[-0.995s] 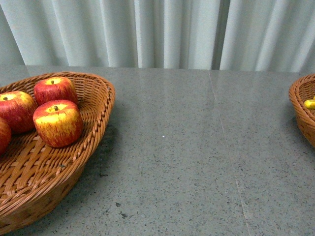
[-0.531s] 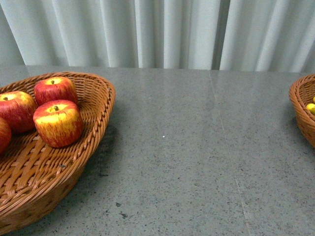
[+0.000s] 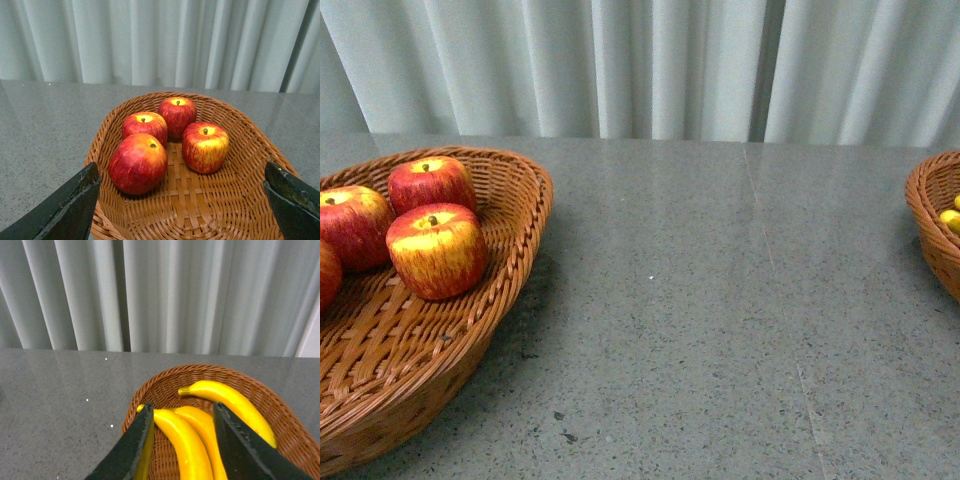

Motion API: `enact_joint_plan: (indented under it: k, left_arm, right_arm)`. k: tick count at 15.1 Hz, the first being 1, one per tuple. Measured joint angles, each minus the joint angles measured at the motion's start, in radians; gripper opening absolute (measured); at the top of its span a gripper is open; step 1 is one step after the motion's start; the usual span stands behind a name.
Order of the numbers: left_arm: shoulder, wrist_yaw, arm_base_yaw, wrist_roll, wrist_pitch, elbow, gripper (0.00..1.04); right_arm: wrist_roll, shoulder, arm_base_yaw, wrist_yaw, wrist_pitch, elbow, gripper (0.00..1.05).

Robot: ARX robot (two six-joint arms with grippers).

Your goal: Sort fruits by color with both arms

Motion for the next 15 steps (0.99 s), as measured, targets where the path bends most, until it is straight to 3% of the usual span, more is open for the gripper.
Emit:
enact_joint_plan:
  k: [3,4,13,14,15]
  left_arm:
    - [0.0,0.0,0.0,0.0,0.0,0.0,0.98]
    - [0.0,0.0,0.0,0.0,0.0,0.0,0.98]
    - [0.0,0.0,0.0,0.0,0.0,0.0,0.98]
    - [0.0,0.0,0.0,0.0,0.0,0.0,0.98]
    - [0.0,-0.001,0.0,0.0,0.0,0.0,0.98]
  right_arm:
    - [0.0,-0.091,0.001,-0.001,0.027,-0.161,0.06]
    - [0.002,-0.111,0.001,-0.001,0.023,-0.166,0.02]
    - [0.003,-0.272,0.001,-0.001,-0.041,-0.238,0.02]
    - [0.003,-0.371,0.001,-0.004,-0.188,-0.238,0.02]
    - [0.004,-0.443,0.001,-0.002,-0.201,-0.238,0.02]
